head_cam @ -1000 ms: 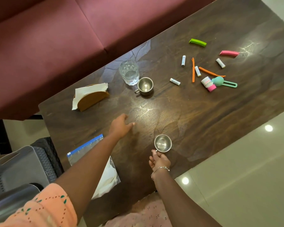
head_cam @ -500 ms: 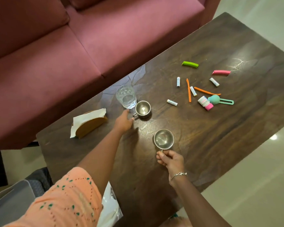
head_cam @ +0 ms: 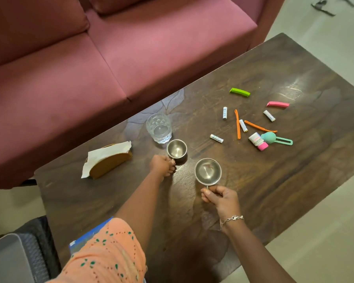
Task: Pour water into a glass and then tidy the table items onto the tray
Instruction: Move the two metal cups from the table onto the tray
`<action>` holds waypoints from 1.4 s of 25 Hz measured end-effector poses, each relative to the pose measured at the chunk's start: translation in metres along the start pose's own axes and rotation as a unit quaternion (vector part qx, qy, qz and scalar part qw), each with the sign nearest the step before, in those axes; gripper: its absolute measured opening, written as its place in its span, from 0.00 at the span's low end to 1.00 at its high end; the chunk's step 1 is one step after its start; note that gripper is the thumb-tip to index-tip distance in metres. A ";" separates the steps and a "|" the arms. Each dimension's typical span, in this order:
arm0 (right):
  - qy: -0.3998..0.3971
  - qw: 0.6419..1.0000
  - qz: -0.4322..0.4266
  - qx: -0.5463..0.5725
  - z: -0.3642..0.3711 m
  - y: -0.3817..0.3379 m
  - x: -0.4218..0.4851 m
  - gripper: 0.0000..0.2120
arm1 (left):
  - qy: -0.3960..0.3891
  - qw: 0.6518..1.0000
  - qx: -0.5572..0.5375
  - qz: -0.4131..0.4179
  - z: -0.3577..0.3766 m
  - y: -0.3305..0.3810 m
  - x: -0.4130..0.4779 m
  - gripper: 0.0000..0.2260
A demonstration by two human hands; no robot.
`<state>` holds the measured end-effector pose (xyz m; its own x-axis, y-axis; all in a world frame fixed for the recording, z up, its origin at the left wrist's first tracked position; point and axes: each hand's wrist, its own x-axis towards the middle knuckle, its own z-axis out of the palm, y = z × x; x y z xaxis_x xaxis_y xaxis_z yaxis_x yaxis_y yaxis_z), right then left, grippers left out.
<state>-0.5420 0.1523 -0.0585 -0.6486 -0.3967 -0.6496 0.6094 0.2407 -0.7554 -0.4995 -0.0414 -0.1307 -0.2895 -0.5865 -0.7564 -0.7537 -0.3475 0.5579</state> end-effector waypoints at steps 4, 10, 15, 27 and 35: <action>-0.005 1.000 -0.004 -0.012 0.021 0.001 -0.013 0.06 | -0.027 0.992 -0.116 -0.029 -0.022 -0.026 -0.037 0.06; -0.056 0.998 -0.016 -0.038 0.092 0.024 -0.050 0.06 | 0.022 0.965 -0.259 -0.036 -0.113 -0.085 -0.118 0.06; -0.112 0.992 0.008 -0.052 0.170 0.058 -0.094 0.10 | 0.093 0.941 -0.320 -0.055 -0.206 -0.138 -0.179 0.05; -0.270 0.953 0.078 -0.115 0.352 0.157 -0.217 0.08 | 0.157 0.926 -0.328 -0.105 -0.441 -0.258 -0.259 0.03; -0.265 0.937 0.143 -0.177 0.434 0.243 -0.227 0.09 | 0.181 0.912 -0.326 -0.173 -0.507 -0.365 -0.212 0.05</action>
<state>-0.0489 -0.0833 -0.0573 -0.1072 -0.6330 -0.7667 0.4743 0.6452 -0.5990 0.1364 -0.1615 -0.0008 0.2016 -0.5206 -0.8296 -0.2175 -0.8497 0.4803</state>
